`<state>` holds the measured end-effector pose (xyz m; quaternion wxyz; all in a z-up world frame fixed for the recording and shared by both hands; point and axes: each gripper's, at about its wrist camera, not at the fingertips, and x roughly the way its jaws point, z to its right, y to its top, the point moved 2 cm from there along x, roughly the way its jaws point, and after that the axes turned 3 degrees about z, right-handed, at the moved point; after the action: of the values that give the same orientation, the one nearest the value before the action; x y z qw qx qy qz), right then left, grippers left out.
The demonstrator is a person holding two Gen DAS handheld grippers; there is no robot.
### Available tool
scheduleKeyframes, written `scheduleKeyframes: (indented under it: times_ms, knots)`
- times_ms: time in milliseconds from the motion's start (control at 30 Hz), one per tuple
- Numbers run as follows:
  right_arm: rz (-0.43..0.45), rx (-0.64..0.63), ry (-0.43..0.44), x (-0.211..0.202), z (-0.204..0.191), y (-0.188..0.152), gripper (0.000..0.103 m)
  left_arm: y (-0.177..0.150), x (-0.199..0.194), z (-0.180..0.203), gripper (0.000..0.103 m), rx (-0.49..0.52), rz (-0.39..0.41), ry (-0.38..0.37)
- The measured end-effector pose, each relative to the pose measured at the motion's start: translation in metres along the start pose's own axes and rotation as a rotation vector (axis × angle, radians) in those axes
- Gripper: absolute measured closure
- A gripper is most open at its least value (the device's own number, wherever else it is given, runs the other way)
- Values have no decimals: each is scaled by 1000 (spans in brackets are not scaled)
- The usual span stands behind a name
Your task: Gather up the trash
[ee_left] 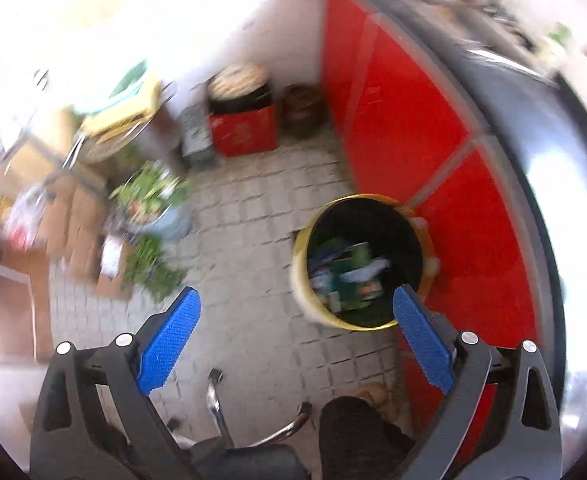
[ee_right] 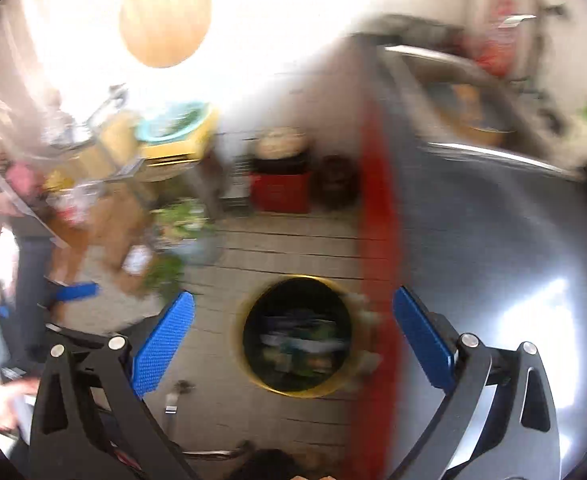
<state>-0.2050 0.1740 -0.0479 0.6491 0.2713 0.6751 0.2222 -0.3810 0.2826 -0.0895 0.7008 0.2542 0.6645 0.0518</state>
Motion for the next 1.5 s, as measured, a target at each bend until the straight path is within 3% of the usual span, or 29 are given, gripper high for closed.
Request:
scheduleKeyframes:
  times_ms: [233, 367, 567, 767, 933, 1100, 1333, 1500]
  knots:
    - [7, 345, -321, -121, 160, -100, 7, 34, -46, 160, 8, 242, 74, -214]
    - [57, 571, -463, -193, 220, -171, 7, 31, -69, 258, 7, 440, 94, -315]
    - [95, 868, -649, -272, 270, -276, 7, -7, -87, 376, 7, 672, 63, -437]
    - [92, 1072, -726, -307, 276, -359, 7, -51, -104, 464, 7, 905, 52, -517]
    - [91, 1199, -857, -321, 265, -402, 7, -83, -120, 508, 7, 1039, 58, -583]
    - [73, 1224, -906, -324, 262, -422, 7, -107, -131, 541, 7, 1147, 70, -619]
    - [58, 1270, -904, -323, 259, -429, 7, -130, -131, 562, 7, 1229, 42, -621]
    - [122, 1339, -847, -327, 259, -438, 7, -137, -132, 567, 7, 1250, 37, -625]
